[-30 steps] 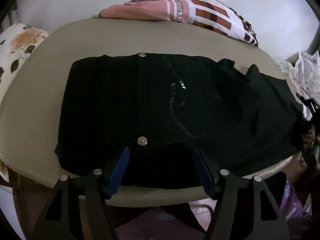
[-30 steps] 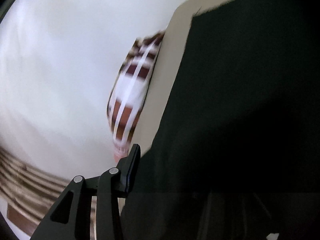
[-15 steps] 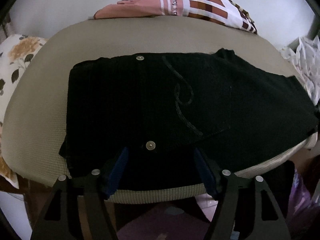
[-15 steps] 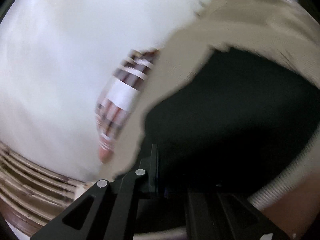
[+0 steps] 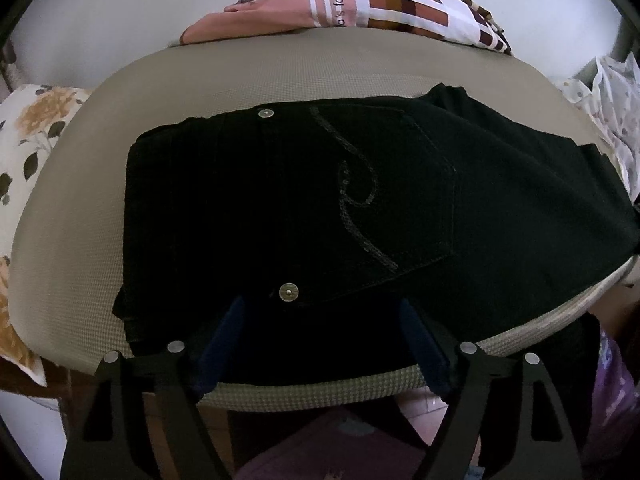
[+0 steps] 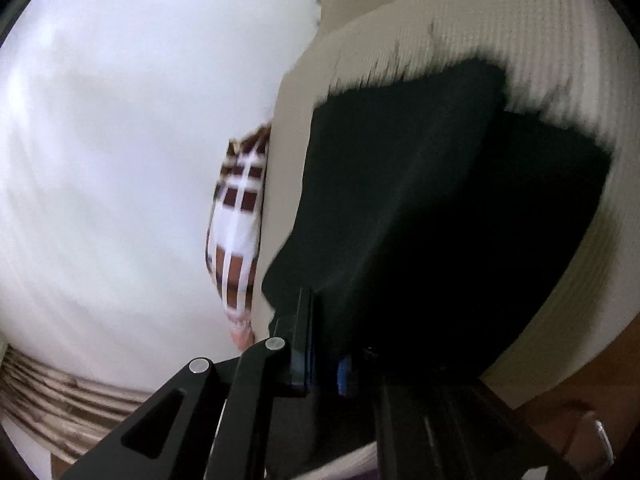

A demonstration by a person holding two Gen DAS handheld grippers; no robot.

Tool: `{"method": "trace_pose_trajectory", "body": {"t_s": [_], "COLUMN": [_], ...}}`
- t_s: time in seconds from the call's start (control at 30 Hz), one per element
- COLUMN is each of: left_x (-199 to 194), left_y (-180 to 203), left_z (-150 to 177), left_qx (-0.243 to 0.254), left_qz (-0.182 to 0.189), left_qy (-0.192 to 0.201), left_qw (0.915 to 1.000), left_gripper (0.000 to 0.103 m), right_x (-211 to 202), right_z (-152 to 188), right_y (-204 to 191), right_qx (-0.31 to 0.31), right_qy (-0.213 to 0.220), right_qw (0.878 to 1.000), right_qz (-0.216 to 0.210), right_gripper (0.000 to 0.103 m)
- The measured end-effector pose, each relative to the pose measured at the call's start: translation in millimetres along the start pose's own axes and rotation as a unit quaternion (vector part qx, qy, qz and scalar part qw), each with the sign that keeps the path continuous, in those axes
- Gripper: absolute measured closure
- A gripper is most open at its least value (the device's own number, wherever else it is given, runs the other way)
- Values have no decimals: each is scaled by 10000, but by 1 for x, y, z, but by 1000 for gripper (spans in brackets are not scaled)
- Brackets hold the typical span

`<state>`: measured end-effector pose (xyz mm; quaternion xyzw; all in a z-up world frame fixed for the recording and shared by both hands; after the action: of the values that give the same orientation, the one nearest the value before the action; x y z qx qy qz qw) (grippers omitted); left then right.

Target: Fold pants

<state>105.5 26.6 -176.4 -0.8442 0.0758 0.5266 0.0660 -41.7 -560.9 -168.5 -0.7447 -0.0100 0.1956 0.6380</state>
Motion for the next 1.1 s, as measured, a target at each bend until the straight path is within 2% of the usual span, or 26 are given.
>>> {"method": "trace_pose_trajectory", "body": {"t_s": [0.2, 0.3, 0.4, 0.57, 0.63, 0.77, 0.9, 1.0, 1.07, 1.1], "left_x": [1, 1, 1, 2, 1, 2, 2, 0, -5, -10], "left_y": [-1, 0, 0, -1, -2, -1, -2, -3, -5, -7], "left_z": [1, 1, 2, 1, 1, 1, 1, 1, -1, -2], "left_qx": [-26, 20, 25, 54, 74, 86, 96, 77, -5, -96], "left_qz": [28, -5, 0, 15, 15, 48, 77, 132, 188, 244], "left_qy": [25, 28, 27, 12, 14, 32, 56, 87, 154, 206], "left_qw": [10000, 10000, 10000, 10000, 10000, 9999, 9999, 9998, 9997, 9994], "left_gripper": [21, 20, 20, 18, 17, 15, 13, 13, 13, 13], "right_x": [-47, -55, -70, -53, -49, -49, -48, -50, -54, -56], "right_z": [-29, -24, -19, -19, -19, -20, -22, -23, -23, -22], "right_y": [17, 34, 30, 19, 31, 27, 38, 33, 32, 33], "right_qx": [-61, 36, -137, -315, 8, -100, 375, 361, 401, 401], "right_qy": [828, 768, 822, 835, 851, 858, 716, 585, 602, 600], "right_qw": [9961, 9964, 9958, 9944, 9955, 9952, 9967, 9976, 9973, 9972], "right_qz": [311, 367, 368, 565, 417, 470, 43, 61, 118, 200], "right_gripper": [98, 100, 100, 100, 101, 101, 99, 92, 93, 97]}}
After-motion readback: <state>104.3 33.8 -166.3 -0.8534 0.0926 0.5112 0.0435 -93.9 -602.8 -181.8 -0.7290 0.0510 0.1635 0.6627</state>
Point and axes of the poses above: each gripper's, at about its wrist camera, not at the fingertips, and x roughly the way its jaws point, y to its right, z to its underside, the point moved 6 cm from there along x, roughly the way its jaws point, and after that the axes turned 2 degrees about -z, right-handed, at the moved point
